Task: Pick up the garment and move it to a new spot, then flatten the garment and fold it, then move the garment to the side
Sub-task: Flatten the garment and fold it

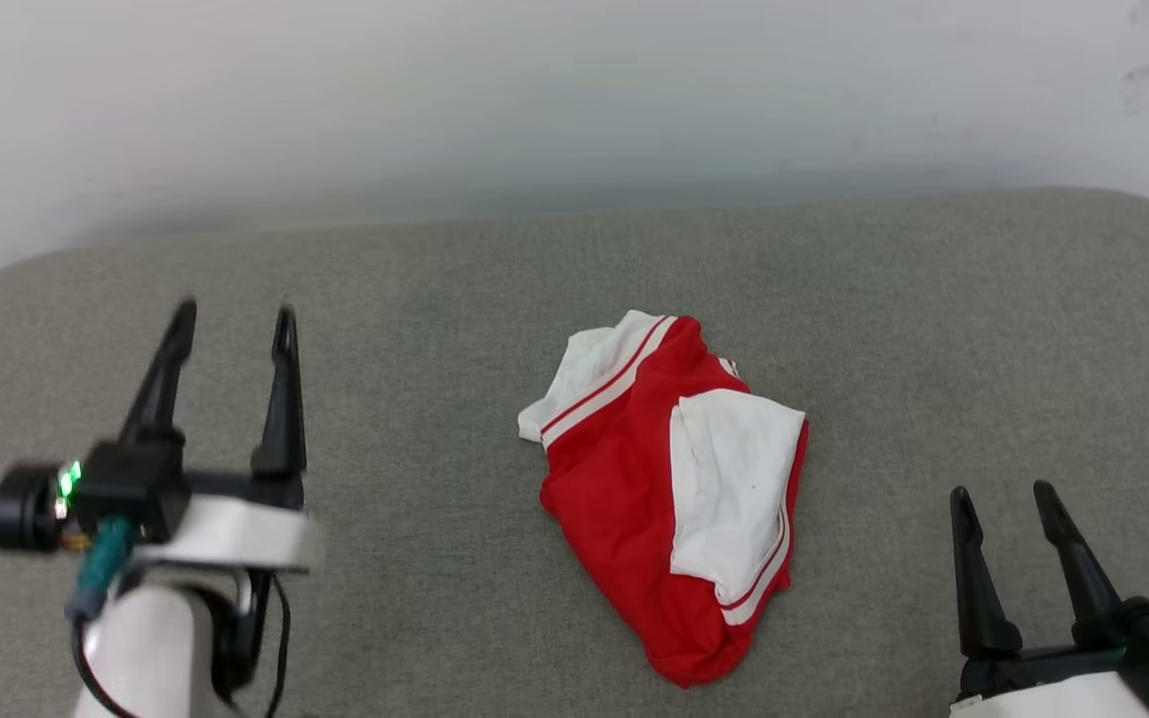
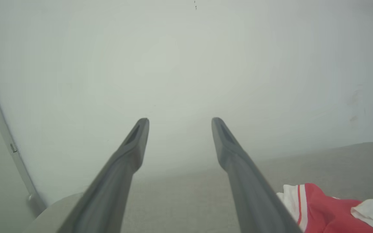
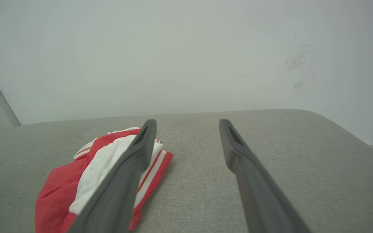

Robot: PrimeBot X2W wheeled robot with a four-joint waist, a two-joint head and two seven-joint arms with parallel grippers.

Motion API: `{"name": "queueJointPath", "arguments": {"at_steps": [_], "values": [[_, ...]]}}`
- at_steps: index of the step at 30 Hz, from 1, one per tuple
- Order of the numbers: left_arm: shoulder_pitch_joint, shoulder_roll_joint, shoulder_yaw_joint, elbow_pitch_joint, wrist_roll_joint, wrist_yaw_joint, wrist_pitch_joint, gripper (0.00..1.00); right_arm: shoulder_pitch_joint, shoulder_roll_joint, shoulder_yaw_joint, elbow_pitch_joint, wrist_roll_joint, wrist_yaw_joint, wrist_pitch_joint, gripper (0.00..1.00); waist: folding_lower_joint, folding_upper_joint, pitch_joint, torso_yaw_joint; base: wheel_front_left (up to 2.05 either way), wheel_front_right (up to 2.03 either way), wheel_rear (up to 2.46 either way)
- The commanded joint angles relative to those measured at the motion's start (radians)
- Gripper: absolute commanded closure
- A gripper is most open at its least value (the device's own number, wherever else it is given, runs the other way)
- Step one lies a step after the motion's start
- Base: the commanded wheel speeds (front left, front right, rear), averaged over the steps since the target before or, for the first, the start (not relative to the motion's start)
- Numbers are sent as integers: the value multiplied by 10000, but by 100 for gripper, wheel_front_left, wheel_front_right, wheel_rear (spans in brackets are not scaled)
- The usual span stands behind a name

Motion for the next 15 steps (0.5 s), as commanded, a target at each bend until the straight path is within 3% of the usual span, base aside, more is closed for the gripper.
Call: {"name": "queueJointPath", "arguments": {"at_steps": [1, 10, 15], "values": [[-818, 197, -37, 117, -21, -185, -26, 0, -212, 14, -10, -104, -116, -3, -20, 0, 0, 0, 304, -150, 0, 0, 0], [-4435, 966, -868, 1685, -384, -672, 161, 0, -865, 16, 20, -314, -132, -3, -20, 0, 0, 0, 1423, -513, 0, 0, 0], [-6319, 1419, -2076, 2323, -1014, -738, 1201, 0, -1256, 14, 33, -428, -206, -3, -20, 0, 0, 0, 2032, -688, 0, 0, 0]]}}
